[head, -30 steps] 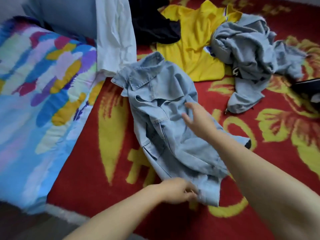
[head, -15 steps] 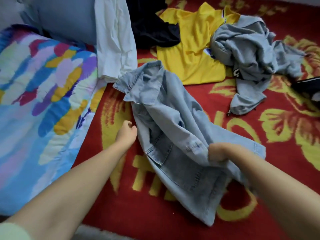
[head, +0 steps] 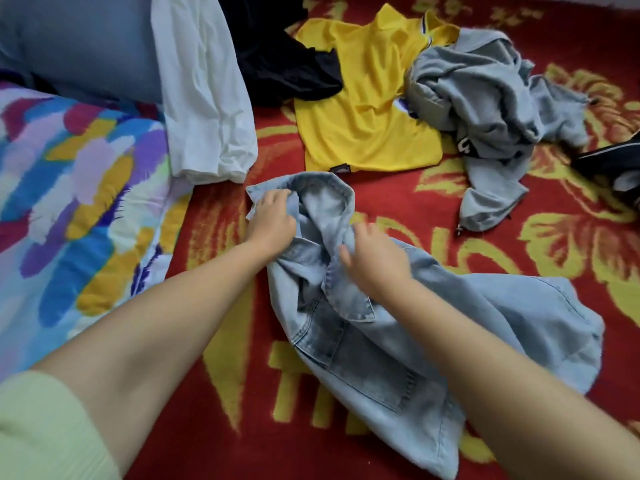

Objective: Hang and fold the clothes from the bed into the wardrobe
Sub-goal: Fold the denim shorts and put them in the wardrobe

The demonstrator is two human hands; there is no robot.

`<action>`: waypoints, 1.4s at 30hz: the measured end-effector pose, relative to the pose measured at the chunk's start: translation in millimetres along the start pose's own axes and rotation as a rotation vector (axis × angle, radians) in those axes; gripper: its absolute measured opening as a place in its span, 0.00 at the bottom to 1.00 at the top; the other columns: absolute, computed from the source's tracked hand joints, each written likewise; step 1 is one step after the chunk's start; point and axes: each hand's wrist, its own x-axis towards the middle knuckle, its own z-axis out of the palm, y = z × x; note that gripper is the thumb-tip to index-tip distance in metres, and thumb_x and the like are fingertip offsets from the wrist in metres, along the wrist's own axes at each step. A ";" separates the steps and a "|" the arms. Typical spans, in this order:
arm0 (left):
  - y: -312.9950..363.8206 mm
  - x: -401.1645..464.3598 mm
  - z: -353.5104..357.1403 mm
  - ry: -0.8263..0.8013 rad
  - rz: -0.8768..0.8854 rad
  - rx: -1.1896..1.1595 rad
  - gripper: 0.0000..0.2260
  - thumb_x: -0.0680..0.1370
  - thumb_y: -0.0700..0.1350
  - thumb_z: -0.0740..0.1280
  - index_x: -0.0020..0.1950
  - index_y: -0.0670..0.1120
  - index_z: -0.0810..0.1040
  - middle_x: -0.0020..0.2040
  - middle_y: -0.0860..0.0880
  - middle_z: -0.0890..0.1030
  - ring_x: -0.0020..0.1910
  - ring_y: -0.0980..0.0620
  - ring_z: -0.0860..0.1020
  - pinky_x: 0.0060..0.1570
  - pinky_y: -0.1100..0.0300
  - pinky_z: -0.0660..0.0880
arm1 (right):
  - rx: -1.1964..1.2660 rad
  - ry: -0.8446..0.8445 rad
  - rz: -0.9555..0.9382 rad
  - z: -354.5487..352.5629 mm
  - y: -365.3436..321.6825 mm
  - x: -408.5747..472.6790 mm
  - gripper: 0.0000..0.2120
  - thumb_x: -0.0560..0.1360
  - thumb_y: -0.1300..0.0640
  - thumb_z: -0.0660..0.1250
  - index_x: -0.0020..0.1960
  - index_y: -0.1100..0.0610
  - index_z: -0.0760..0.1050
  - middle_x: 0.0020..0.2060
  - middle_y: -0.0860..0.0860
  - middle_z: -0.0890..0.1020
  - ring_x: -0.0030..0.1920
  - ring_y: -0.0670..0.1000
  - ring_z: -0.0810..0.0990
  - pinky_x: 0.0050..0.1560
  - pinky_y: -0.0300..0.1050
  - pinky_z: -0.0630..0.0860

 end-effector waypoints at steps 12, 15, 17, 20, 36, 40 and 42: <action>-10.4 34.1 31.2 -0.296 -0.095 0.396 0.24 0.80 0.51 0.61 0.74 0.48 0.59 0.65 0.41 0.74 0.63 0.39 0.72 0.57 0.48 0.67 | 0.185 -0.254 0.337 10.6 55.8 -2.3 0.05 0.75 0.61 0.59 0.51 0.58 0.69 0.46 0.58 0.78 0.46 0.59 0.79 0.36 0.45 0.72; 4.2 11.3 31.4 -0.308 0.005 0.427 0.13 0.80 0.45 0.57 0.64 0.46 0.70 0.61 0.41 0.77 0.59 0.39 0.76 0.49 0.52 0.70 | 0.085 -0.171 0.367 -24.4 86.2 -14.4 0.10 0.74 0.62 0.57 0.52 0.56 0.74 0.49 0.58 0.80 0.47 0.59 0.77 0.39 0.45 0.71; 24.0 0.5 14.9 -0.237 0.062 0.389 0.11 0.79 0.45 0.57 0.59 0.46 0.72 0.58 0.41 0.79 0.55 0.39 0.77 0.44 0.54 0.68 | 0.034 -0.095 0.377 -53.3 106.7 -23.5 0.12 0.74 0.62 0.56 0.54 0.56 0.74 0.50 0.58 0.80 0.49 0.60 0.77 0.39 0.45 0.70; 68.8 -15.9 -30.9 -0.161 0.130 0.329 0.08 0.76 0.48 0.58 0.49 0.47 0.73 0.52 0.43 0.80 0.50 0.41 0.78 0.39 0.56 0.67 | 0.038 0.002 0.360 -102.4 125.2 -42.1 0.10 0.73 0.63 0.56 0.48 0.54 0.73 0.46 0.57 0.79 0.45 0.58 0.76 0.36 0.46 0.70; 346.8 -168.0 -320.2 -0.204 0.164 -0.640 0.09 0.81 0.38 0.53 0.44 0.40 0.70 0.24 0.45 0.79 0.22 0.50 0.79 0.24 0.61 0.76 | -0.079 0.572 0.215 -439.3 176.8 -206.2 0.07 0.76 0.61 0.57 0.51 0.60 0.73 0.45 0.63 0.80 0.44 0.63 0.79 0.36 0.52 0.75; 379.3 -210.8 -343.9 -0.352 0.285 -0.718 0.07 0.79 0.39 0.66 0.50 0.34 0.75 0.40 0.41 0.84 0.37 0.50 0.84 0.44 0.59 0.80 | 0.399 0.576 0.123 -483.9 178.2 -252.8 0.11 0.78 0.63 0.55 0.48 0.62 0.76 0.36 0.58 0.78 0.33 0.55 0.82 0.21 0.45 0.74; 384.4 -222.0 -359.3 -0.327 0.358 -0.697 0.09 0.75 0.34 0.69 0.54 0.32 0.76 0.46 0.38 0.83 0.41 0.49 0.84 0.47 0.56 0.80 | 0.758 0.482 0.029 -500.2 180.0 -277.8 0.09 0.80 0.65 0.56 0.46 0.61 0.74 0.35 0.57 0.76 0.28 0.49 0.82 0.25 0.43 0.78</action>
